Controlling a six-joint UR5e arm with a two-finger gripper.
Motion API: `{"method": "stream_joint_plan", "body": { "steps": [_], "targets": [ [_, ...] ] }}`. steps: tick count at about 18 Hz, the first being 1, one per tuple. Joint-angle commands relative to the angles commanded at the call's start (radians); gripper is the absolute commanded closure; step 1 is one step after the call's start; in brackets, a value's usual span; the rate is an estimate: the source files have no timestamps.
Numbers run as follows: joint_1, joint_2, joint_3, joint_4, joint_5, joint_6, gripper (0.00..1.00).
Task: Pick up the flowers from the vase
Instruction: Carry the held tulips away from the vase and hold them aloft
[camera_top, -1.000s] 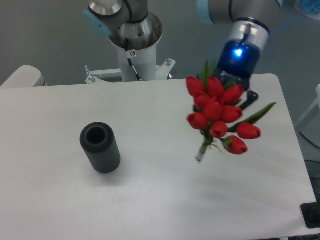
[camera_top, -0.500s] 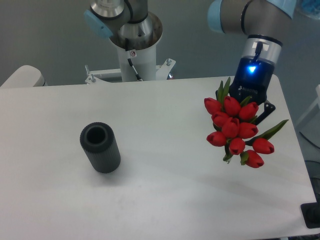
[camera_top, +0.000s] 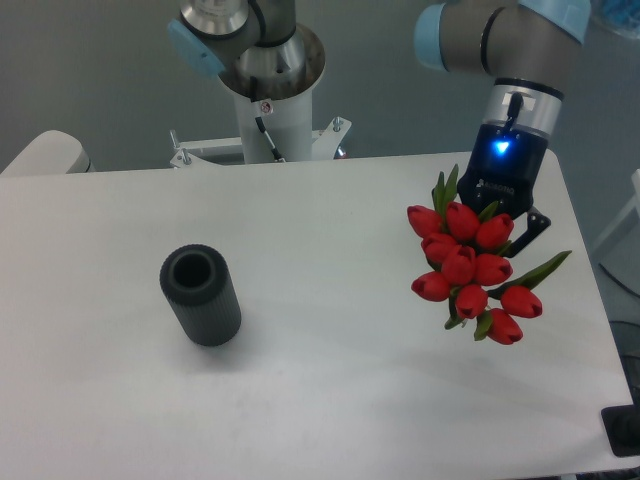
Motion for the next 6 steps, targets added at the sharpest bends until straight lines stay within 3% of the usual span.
{"method": "stream_joint_plan", "body": {
  "steps": [6],
  "targets": [
    [-0.003, -0.002, 0.002, 0.000, 0.000, 0.009, 0.68]
  ]
}}
